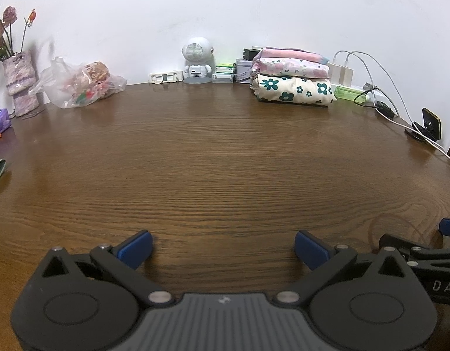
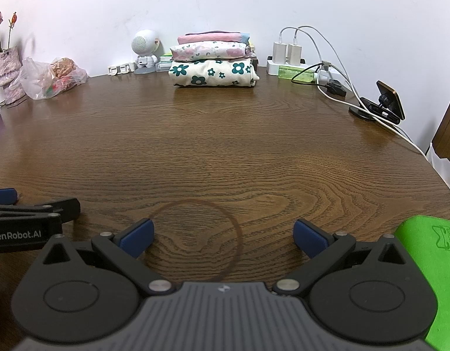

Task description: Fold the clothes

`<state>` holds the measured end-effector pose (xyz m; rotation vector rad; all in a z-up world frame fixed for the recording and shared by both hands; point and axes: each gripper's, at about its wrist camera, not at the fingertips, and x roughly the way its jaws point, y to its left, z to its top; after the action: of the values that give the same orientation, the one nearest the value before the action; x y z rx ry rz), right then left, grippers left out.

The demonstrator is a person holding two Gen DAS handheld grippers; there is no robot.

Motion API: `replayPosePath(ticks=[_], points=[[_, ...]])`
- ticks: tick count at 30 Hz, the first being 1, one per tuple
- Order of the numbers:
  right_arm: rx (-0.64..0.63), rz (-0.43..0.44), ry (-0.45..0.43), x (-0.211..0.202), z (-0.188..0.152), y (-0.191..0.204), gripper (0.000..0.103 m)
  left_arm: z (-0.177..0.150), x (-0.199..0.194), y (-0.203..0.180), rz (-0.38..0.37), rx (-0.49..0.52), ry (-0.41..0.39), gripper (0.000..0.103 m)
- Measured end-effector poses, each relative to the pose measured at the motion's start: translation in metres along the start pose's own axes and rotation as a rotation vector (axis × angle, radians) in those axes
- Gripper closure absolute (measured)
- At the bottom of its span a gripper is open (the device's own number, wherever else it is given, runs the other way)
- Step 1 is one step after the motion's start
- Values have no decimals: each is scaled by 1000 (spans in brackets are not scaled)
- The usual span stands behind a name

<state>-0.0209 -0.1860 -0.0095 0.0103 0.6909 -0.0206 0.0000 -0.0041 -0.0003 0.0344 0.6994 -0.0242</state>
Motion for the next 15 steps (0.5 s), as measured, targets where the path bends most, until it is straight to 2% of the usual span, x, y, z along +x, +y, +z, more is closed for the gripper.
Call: replayPosePath(ticks=[15], points=[[3,-10,0,1,2,1,0,0,0,-2,-10,8,0,0]])
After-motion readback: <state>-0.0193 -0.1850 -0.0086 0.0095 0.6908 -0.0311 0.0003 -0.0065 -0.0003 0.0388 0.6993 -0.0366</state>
